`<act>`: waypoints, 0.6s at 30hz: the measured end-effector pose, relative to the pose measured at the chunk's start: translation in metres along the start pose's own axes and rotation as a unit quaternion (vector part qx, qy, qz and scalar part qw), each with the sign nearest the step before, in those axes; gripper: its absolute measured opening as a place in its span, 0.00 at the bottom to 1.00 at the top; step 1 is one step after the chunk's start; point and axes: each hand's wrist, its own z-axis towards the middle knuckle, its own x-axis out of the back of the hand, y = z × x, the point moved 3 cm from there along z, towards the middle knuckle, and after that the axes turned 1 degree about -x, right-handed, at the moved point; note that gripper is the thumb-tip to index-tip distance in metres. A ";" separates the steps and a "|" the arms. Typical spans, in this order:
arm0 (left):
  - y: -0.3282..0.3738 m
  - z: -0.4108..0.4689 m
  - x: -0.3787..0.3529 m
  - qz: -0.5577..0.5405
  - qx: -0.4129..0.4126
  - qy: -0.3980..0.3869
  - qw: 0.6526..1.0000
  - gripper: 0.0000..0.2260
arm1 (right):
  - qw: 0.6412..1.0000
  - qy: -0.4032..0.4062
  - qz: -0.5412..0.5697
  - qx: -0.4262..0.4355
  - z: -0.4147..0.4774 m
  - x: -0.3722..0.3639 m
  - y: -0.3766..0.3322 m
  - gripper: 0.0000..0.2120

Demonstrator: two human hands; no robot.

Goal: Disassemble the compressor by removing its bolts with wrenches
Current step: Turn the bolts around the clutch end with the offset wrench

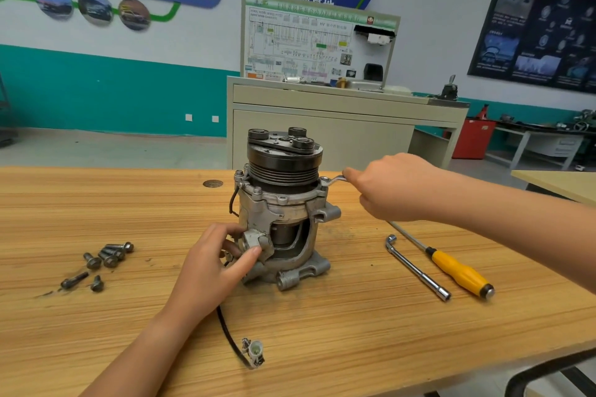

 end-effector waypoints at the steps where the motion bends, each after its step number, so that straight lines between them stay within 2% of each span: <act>1: 0.000 0.000 0.000 0.000 0.000 0.000 1.000 0.12 | 1.000 0.006 -0.014 -0.002 0.001 -0.004 0.002 0.18; 3: 0.000 0.000 -0.001 -0.001 -0.001 0.003 1.000 0.12 | 0.999 0.032 -0.042 -0.005 0.005 -0.012 0.005 0.20; 6: 0.001 -0.001 -0.003 -0.003 0.002 0.008 1.000 0.12 | 0.997 0.059 -0.044 -0.036 0.019 -0.022 0.011 0.16; 9: 0.000 0.000 -0.002 -0.003 0.005 0.008 1.000 0.11 | 0.991 0.113 0.025 -0.063 0.042 -0.027 0.004 0.12; 12: -0.001 0.001 -0.001 -0.002 0.002 0.003 1.000 0.11 | 0.958 0.255 0.123 -0.044 0.051 -0.027 -0.008 0.13; 15: 0.000 0.000 -0.001 -0.007 -0.002 0.000 1.000 0.11 | 0.940 0.282 0.190 -0.030 0.052 -0.031 -0.009 0.11; 18: 0.000 0.000 0.000 -0.003 -0.004 -0.002 1.000 0.11 | 0.903 0.292 0.276 -0.154 0.041 -0.030 0.011 0.12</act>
